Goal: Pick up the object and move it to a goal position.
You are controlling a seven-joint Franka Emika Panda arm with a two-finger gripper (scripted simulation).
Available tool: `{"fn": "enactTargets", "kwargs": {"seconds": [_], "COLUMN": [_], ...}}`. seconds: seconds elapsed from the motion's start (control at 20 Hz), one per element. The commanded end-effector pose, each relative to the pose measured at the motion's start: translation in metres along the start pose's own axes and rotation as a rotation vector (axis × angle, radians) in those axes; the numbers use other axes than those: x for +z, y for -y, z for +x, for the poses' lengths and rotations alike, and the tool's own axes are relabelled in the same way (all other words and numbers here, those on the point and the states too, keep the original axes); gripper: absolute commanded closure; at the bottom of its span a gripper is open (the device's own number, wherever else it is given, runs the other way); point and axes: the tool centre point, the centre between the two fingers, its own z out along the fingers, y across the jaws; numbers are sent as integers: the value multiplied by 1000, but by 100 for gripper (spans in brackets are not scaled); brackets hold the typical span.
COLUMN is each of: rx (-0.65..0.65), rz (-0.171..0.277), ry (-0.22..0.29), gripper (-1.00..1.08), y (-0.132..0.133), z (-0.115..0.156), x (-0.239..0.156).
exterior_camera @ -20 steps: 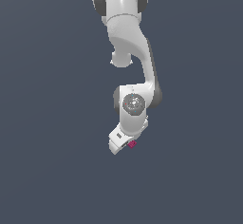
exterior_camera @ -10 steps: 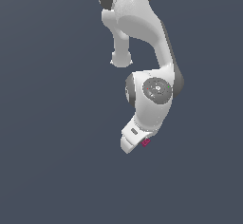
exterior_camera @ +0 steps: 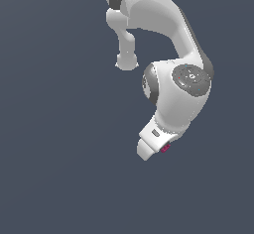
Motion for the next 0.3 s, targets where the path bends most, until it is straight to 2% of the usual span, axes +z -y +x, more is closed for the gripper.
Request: {"fn": "enactTargets", "kwargs": {"seconds": [0.0, 0.25], "rx": [1, 1], "rz": [0, 0], "ry": [1, 1], "gripper": [108, 108], "y": [1, 1], "z": [3, 5], "x": [-6, -7]}}
